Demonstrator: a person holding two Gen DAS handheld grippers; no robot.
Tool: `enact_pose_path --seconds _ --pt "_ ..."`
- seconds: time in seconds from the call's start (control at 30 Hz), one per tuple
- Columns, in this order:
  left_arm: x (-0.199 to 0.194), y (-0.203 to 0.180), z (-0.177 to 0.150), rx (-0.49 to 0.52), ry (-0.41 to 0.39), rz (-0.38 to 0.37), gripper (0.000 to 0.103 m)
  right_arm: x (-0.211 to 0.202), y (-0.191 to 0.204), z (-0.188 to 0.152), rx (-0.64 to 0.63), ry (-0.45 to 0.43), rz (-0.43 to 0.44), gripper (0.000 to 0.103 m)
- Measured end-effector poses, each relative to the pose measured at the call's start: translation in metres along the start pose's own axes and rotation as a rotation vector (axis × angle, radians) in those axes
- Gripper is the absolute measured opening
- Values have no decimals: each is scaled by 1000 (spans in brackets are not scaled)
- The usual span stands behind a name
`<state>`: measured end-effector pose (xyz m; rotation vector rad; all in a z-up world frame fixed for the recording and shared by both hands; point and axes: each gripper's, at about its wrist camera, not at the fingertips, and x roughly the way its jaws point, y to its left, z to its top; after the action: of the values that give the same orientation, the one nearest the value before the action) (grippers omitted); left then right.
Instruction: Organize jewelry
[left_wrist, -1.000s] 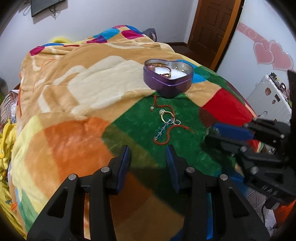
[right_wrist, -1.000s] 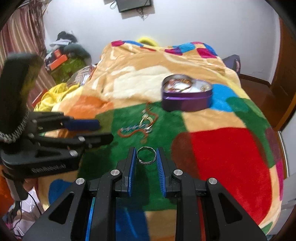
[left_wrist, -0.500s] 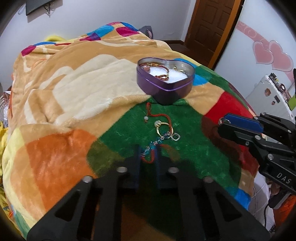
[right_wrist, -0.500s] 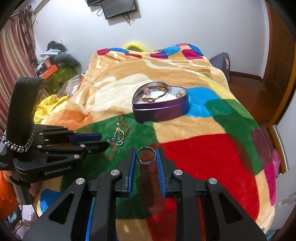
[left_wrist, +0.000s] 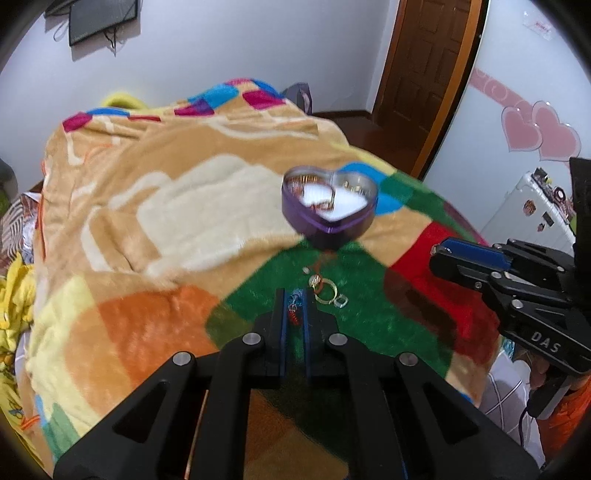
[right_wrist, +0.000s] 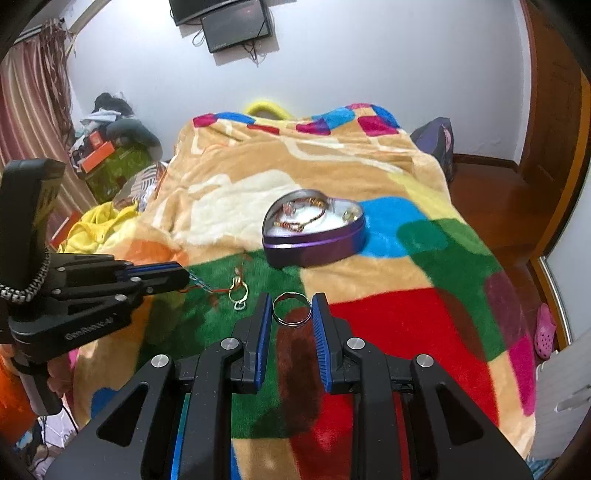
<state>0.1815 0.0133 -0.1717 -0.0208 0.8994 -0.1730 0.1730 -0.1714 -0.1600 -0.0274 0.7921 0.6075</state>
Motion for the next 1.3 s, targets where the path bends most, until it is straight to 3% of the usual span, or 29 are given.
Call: enact_pose_path --seconds 0.73,1.3 --pt "-61 -5 62 14 -235 -10 6 -27 7 47 -59 -168 -32 20" --pt "-42 -19 105 40 -292 -68 6 -6 -2 67 -46 -199 -12 20"
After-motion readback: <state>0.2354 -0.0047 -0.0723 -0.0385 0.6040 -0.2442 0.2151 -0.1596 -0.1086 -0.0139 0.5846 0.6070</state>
